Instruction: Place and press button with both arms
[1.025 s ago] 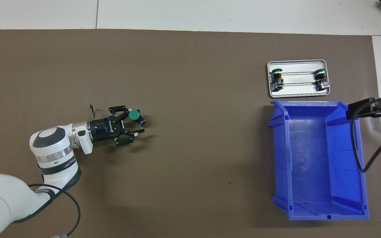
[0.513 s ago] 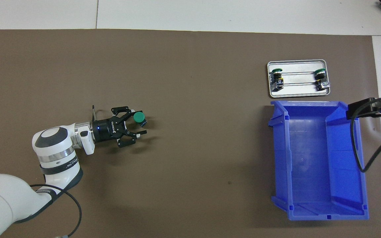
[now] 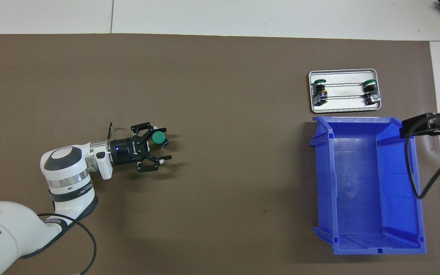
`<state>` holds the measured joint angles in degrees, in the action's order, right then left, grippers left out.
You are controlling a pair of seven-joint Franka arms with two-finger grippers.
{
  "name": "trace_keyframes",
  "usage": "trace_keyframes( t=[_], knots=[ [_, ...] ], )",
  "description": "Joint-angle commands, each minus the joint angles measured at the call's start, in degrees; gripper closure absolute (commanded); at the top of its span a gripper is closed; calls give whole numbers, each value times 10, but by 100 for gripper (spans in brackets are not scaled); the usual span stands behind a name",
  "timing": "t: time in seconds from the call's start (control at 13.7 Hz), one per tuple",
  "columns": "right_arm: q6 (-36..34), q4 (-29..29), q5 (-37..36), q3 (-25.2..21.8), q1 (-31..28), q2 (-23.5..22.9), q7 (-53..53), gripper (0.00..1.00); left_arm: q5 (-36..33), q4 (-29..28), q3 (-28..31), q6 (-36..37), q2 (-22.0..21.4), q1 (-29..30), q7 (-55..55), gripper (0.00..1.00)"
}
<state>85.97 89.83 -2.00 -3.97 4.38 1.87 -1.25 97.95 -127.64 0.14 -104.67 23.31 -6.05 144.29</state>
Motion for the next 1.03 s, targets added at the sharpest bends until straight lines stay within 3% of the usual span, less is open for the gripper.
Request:
trace_keyframes(
  t=[0.0, 0.59, 0.95],
  knots=[
    [7, 16, -2, 4, -2, 14, -2, 0, -10, -4, 8, 7, -8, -5, 6, 3],
    [7, 16, -2, 4, -2, 14, -2, 0, -74, -3, 9, 35, -19, 33, -19, 2],
    [7, 16, -2, 4, -2, 14, -2, 0, -181, 3, 9, 59, -42, 94, -73, 2]
  ],
)
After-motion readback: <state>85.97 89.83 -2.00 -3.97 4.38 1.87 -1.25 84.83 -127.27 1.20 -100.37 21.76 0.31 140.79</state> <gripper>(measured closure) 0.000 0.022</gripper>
